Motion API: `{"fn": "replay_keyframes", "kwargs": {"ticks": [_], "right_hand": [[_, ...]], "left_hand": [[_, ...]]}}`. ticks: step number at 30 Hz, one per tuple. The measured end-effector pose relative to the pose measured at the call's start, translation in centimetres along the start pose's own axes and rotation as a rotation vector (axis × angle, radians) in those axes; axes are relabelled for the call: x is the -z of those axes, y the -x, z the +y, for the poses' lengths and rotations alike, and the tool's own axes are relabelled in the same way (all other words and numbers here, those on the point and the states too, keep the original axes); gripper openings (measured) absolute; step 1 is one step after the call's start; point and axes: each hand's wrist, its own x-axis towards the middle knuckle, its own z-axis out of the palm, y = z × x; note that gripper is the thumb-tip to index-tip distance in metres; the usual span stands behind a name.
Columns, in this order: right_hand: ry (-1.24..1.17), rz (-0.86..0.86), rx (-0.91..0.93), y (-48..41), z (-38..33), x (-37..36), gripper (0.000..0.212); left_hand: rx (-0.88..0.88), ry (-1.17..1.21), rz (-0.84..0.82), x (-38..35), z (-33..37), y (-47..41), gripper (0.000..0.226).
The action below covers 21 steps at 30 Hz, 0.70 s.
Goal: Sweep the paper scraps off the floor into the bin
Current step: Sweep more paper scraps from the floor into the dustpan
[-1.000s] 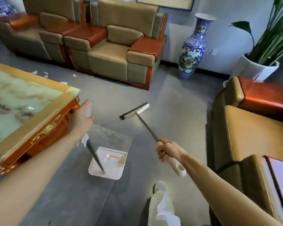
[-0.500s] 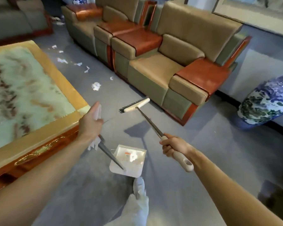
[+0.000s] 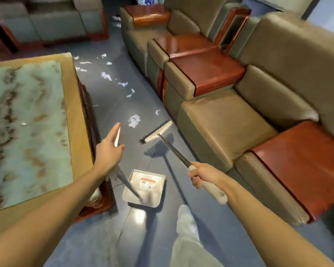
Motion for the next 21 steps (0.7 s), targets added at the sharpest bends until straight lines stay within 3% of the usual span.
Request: {"fn": "replay_keyframes", "kwargs": {"ticks": [3, 10, 18, 21], "right_hand": [[0.087, -0.034, -0.046, -6.3, -7.2, 4.1, 0.045], [0.430, -0.035, -0.031, -19.1, -22.5, 8.7, 0.051], [0.718, -0.003, 0.016, -34.3, -34.9, 11.4, 0.046], [0.813, -0.010, 0.051, -37.5, -38.6, 12.5, 0.054]], "left_hand": [[0.071, -0.050, 0.083, -2.8, 1.7, -6.6, 0.071], [0.169, -0.113, 0.205, -4.5, 3.9, -20.0, 0.071], [0.234, -0.112, 0.135, -7.6, 2.1, -35.4, 0.072], [0.292, -0.102, 0.141, -8.7, 2.8, -39.6, 0.071]]}}
